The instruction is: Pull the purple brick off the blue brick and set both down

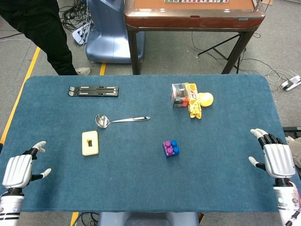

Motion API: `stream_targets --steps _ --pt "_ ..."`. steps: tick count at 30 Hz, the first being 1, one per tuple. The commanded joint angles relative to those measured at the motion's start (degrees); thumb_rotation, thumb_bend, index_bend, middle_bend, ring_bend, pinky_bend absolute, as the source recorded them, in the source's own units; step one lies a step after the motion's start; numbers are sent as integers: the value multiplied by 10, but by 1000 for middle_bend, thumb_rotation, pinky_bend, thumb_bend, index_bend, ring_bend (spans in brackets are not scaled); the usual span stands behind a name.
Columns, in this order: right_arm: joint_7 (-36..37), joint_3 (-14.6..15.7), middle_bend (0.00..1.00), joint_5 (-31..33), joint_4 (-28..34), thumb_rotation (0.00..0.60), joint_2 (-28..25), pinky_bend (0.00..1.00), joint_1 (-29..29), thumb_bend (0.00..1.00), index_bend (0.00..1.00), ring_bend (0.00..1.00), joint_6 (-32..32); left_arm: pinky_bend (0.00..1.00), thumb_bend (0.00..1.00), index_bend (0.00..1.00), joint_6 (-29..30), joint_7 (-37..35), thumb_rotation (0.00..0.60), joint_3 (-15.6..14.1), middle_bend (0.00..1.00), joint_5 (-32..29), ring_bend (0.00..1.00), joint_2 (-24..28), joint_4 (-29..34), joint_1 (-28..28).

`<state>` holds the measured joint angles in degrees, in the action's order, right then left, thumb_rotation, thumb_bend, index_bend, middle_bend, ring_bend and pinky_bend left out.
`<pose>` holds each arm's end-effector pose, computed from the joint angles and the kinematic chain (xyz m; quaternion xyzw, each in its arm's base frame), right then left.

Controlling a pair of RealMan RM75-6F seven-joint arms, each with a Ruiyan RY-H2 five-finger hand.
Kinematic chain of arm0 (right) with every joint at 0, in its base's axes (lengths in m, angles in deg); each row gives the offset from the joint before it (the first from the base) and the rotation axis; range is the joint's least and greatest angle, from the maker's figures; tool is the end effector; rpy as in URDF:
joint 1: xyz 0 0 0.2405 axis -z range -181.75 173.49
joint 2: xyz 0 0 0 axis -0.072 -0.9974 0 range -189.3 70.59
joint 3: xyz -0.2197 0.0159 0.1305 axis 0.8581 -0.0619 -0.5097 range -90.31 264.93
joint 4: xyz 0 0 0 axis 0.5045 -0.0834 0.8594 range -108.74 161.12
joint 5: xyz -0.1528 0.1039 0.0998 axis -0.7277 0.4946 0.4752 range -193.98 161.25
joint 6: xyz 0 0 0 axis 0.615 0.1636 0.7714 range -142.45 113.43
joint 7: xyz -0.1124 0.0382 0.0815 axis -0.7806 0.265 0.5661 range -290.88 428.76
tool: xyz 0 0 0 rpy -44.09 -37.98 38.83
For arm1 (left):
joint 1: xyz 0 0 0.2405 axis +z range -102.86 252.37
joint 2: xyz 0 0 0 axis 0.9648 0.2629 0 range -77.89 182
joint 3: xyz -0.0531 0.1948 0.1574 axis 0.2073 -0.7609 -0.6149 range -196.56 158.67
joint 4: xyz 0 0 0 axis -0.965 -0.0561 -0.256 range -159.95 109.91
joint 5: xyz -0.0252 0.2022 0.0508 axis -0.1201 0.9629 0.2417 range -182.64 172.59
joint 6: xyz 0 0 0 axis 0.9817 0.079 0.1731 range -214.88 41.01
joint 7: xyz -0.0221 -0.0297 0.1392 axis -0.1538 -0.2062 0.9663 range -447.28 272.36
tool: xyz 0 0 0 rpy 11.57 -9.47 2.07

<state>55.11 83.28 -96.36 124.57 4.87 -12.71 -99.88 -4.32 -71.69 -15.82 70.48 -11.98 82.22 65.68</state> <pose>-0.2892 -0.2021 0.1573 0.6002 -0.3482 0.3552 0.6264 -0.2693 0.1955 0.1392 -0.5862 -0.4213 -0.3540 0.5947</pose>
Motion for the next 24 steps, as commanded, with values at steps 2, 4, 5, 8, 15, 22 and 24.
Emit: stream_targets --steps 2,4,5,8,15,22,24 --pt "2 -4 287 2 -3 600 1 411 -3 0 239 271 7 651 0 240 2 -2 600 -1 345 6 440 -1 7 2" --pt "3 -7 287 2 -4 600 3 411 -5 0 239 271 11 651 0 240 -2 -3 600 0 345 12 440 -3 11 -2" --pt "3 -9 287 2 -4 600 3 411 -6 0 239 271 13 651 0 240 -6 -5 600 0 345 19 440 -3 14 -5" --pt "2 -12 287 2 -1 600 2 411 -9 0 239 271 16 683 0 248 -11 -25 600 4 399 55 453 -7 17 -18" --pt "-2 -21 287 3 7 600 -8 411 -14 0 239 271 23 851 0 305 -31 -62 600 29 739 129 668 -55 17 -68" --pt "-6 -24 287 3 16 600 -15 411 -12 0 239 271 22 1000 58 278 -91 -44 600 68 998 153 889 -106 40 -146" --pt "-5 -24 287 2 18 600 -16 411 -11 0 239 271 19 1000 92 278 -117 -33 600 78 1000 152 926 -114 49 -171"
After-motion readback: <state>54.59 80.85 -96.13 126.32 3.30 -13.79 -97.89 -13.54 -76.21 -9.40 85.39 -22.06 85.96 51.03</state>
